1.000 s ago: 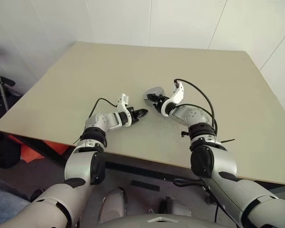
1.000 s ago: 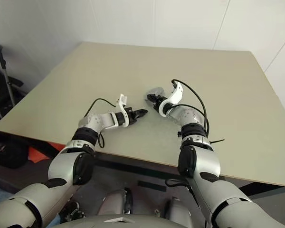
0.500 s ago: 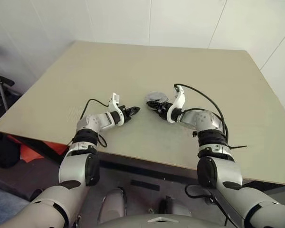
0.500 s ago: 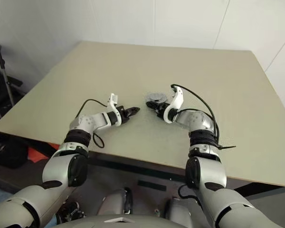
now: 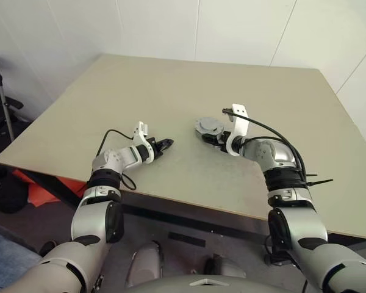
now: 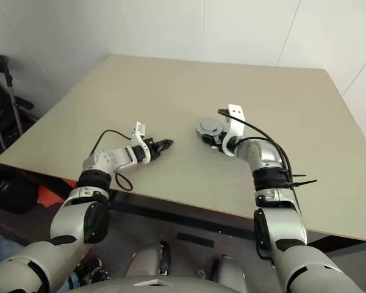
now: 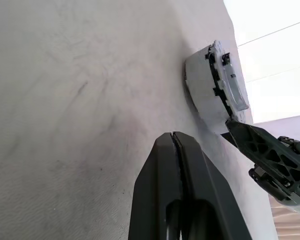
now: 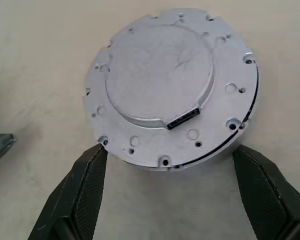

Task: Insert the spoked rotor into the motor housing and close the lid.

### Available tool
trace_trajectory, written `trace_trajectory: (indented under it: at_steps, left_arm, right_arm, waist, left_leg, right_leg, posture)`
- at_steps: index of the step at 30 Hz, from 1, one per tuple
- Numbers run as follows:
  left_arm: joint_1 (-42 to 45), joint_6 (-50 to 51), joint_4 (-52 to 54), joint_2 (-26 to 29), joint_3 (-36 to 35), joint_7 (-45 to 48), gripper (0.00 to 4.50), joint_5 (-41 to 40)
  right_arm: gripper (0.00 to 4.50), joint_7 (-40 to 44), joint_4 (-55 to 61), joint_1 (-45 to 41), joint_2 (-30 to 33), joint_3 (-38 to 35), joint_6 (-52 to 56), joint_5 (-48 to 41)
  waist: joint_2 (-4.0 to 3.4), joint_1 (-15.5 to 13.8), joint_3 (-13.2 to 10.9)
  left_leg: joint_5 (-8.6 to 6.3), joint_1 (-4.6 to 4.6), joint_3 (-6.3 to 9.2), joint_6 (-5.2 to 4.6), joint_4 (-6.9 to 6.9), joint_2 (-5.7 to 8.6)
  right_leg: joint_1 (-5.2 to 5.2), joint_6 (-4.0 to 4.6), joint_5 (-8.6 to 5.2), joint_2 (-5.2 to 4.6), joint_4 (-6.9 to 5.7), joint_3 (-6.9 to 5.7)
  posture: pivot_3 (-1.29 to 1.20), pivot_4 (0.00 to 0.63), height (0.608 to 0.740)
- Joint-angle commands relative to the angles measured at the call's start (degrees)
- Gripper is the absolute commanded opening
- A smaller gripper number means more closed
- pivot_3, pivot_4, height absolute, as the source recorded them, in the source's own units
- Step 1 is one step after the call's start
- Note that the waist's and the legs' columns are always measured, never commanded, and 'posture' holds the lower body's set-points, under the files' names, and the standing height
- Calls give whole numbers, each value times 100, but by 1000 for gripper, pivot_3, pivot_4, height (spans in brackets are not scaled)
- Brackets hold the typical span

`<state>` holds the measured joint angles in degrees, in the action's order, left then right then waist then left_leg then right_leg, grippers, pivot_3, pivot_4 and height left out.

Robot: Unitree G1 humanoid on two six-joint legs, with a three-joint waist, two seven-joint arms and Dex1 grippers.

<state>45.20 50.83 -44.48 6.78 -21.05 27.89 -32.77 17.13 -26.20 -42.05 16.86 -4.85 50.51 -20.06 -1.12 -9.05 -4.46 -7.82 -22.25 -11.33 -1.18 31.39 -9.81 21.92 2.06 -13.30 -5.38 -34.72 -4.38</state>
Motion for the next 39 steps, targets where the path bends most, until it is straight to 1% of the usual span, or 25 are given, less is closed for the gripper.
trace_trajectory:
  at_steps: [1,5,15,19,23,26,31,34,39]
  left_arm:
    - [-18,51,187,43,-30,31,0,-93]
    - [-53,61,326,51,62,130,0,-69]
    - [-151,108,825,189,310,339,0,-45]
    - [-219,110,969,209,330,336,0,-59]
    - [-305,60,1268,219,415,337,0,-40]
    - [-408,88,1769,248,570,419,0,-68]
    - [-656,240,2664,421,834,633,0,-170]
    - [-845,295,3012,513,888,718,0,-219]
    - [-1079,330,3191,497,941,648,0,-244]
  right_arm:
    - [4466,-120,140,-26,294,-41,-341,337]
    - [4466,-97,159,-165,300,-92,-606,382]
    - [4466,621,1151,-205,440,416,-793,583]
    - [4466,801,1278,-207,359,577,-1016,691]
    - [4466,724,667,-287,84,685,-1519,912]
    - [4466,563,-79,-366,-41,867,-2325,1339]
    - [4466,369,-905,-604,-206,729,-3032,1490]
    - [4466,306,-1280,-762,-215,654,-3308,1517]
    - [4466,235,-1918,-1032,-248,489,-3586,1525]
  waist:
    - [0,-1,0]
    - [1,28,-1]
    - [4,45,-2]
    - [4,46,-2]
    - [4,58,-2]
    - [4,59,-2]
    - [4,68,-2]
    - [4,140,-2]
    - [4,202,-2]
  left_leg:
    - [0,-1,0,-1,1,1]
    - [-3,-7,0,-5,14,0]
    - [-12,-28,1,-22,35,-9]
    - [-30,-44,2,-49,72,-13]
    - [-41,-54,1,-66,96,-14]
    - [-42,-55,1,-67,105,-17]
    - [-43,-65,1,-68,116,-18]
    - [-47,-81,1,-76,135,-19]
    - [-49,-80,2,-79,153,-22]
  right_leg:
    - [0,2,1,0,0,0]
    - [1,3,3,0,-2,0]
    - [19,20,13,10,-7,0]
    - [19,20,13,10,-11,-1]
    - [18,14,17,7,-13,0]
    - [17,16,22,6,-16,-1]
    - [20,15,26,6,-20,-1]
    - [31,15,27,6,-32,-1]
    - [31,15,27,6,-49,0]
  posture:
    - [0,0,740]
    - [0,0,740]
    - [0,0,740]
    - [0,0,740]
    - [0,0,740]
    - [0,0,740]
    - [0,0,740]
    - [0,0,740]
    - [0,0,740]
